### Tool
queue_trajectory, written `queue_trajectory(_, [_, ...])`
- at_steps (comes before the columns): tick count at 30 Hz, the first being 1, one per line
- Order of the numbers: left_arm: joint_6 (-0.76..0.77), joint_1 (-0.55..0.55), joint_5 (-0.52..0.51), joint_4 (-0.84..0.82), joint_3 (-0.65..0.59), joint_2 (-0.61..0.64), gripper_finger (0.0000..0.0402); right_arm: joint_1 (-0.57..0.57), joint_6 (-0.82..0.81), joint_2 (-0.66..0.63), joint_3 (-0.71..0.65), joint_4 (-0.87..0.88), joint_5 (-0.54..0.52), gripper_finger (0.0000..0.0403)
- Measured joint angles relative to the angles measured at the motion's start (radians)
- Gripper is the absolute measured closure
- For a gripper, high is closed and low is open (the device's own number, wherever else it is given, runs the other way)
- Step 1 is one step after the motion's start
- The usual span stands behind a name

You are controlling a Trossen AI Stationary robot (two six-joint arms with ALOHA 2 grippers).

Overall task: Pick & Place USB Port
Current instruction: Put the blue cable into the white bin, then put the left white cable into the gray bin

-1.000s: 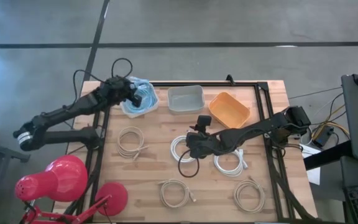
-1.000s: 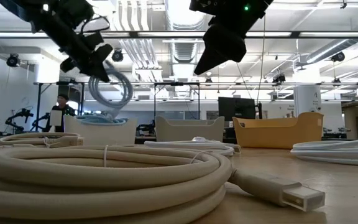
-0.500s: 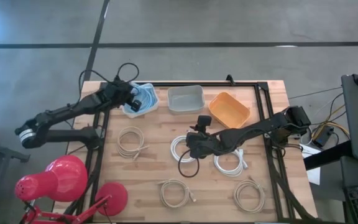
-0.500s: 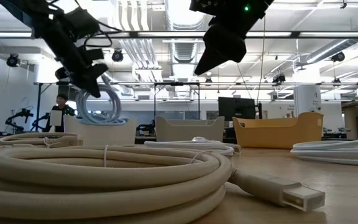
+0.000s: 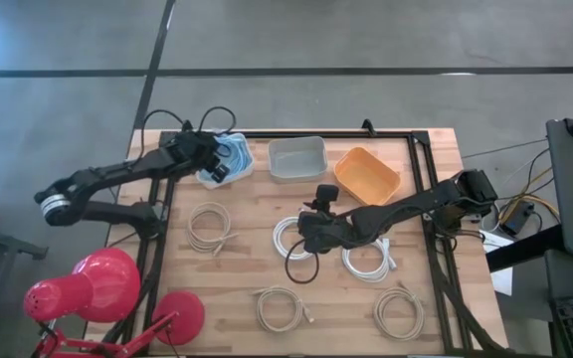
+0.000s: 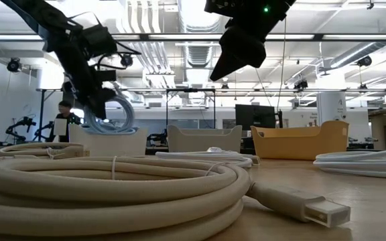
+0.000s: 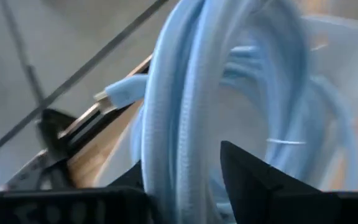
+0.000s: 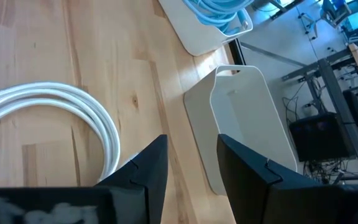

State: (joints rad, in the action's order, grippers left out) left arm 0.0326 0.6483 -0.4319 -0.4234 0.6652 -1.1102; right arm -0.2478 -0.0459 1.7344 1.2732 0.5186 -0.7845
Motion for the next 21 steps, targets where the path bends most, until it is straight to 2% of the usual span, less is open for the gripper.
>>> queue_trajectory(4, [-0.024, 0.001, -0.087, -0.015, 0.028, -0.014, 0.0249, 0.000, 0.001, 0.000, 0.000, 0.000, 0.000, 0.0266])
queue_trajectory(15, [-0.024, -0.005, -0.090, -0.163, 0.142, -0.001, 0.0197, 0.000, 0.001, 0.000, -0.004, 0.001, 0.001, 0.0275])
queue_trajectory(18, [-0.012, -0.020, -0.049, -0.162, 0.167, 0.001, 0.0196, 0.000, 0.000, 0.000, -0.012, 0.000, 0.002, 0.0271])
queue_trajectory(21, [-0.004, -0.046, 0.042, -0.140, 0.182, 0.001, 0.0198, 0.000, -0.005, 0.000, -0.022, 0.001, 0.014, 0.0267])
